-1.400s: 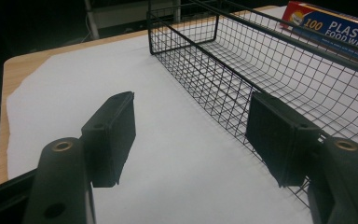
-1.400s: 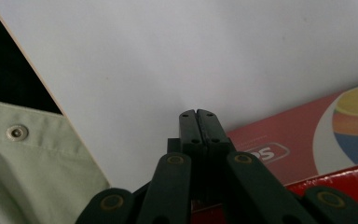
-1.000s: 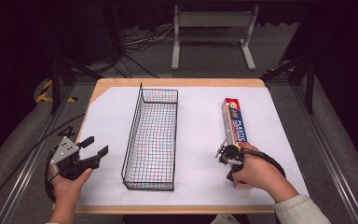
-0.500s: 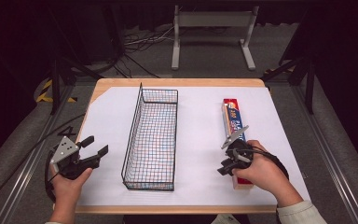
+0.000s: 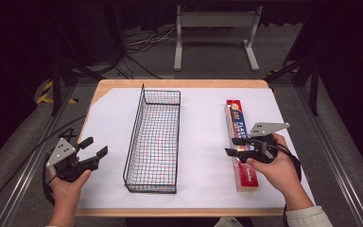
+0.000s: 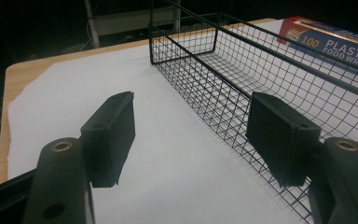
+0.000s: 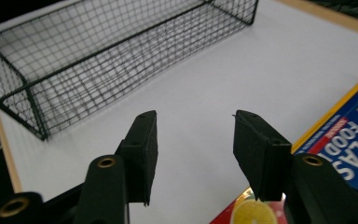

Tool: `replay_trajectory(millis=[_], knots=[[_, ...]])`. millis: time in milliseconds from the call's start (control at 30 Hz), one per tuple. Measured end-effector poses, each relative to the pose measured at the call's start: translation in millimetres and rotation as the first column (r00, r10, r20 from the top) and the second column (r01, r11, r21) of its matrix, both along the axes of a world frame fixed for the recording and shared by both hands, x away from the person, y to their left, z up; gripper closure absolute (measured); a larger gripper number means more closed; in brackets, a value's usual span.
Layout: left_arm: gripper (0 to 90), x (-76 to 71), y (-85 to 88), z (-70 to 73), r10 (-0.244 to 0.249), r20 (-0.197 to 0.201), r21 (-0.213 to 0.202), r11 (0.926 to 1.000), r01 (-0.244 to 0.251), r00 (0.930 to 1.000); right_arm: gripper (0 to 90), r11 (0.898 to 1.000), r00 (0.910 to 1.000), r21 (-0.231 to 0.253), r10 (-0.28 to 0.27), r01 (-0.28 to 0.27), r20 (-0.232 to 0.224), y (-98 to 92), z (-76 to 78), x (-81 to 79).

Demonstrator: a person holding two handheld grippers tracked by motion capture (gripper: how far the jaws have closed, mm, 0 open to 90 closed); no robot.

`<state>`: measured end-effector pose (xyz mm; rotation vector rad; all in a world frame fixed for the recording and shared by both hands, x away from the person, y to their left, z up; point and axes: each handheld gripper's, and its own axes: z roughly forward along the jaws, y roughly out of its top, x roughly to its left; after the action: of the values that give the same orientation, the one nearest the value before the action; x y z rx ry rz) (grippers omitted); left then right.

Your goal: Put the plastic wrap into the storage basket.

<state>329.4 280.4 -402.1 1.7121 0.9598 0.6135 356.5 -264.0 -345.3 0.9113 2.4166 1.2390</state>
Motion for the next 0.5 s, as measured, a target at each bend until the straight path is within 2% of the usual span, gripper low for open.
replay_trajectory(millis=[133, 200, 233, 500], knots=[[32.9, -0.5, 0.5, 1.0, 0.002, 0.001, -0.002, 1.0000, -0.002, 1.0000, 47.9, 0.997, 0.9970, 0.050, -0.056, 0.053, 0.054, -12.2, 3.1, 0.8], [32.9, -0.4, 0.7, 1.1, 0.002, 0.002, -0.002, 1.0000, -0.002, 1.0000, 47.0, 0.994, 0.9942, 0.075, -0.084, 0.078, 0.068, -18.2, 4.5, 2.0], [32.9, -0.4, 0.8, 1.1, 0.002, 0.002, -0.002, 1.0000, -0.002, 1.0000, 45.4, 0.992, 0.9905, 0.089, -0.102, 0.094, 0.092, -22.7, 5.7, 3.1], [32.8, -0.5, 1.8, 0.9, 0.009, 0.003, -0.002, 1.0000, -0.009, 1.0000, 40.6, 0.980, 0.9778, 0.143, -0.161, 0.142, 0.134, -37.0, 10.4, 10.1]])
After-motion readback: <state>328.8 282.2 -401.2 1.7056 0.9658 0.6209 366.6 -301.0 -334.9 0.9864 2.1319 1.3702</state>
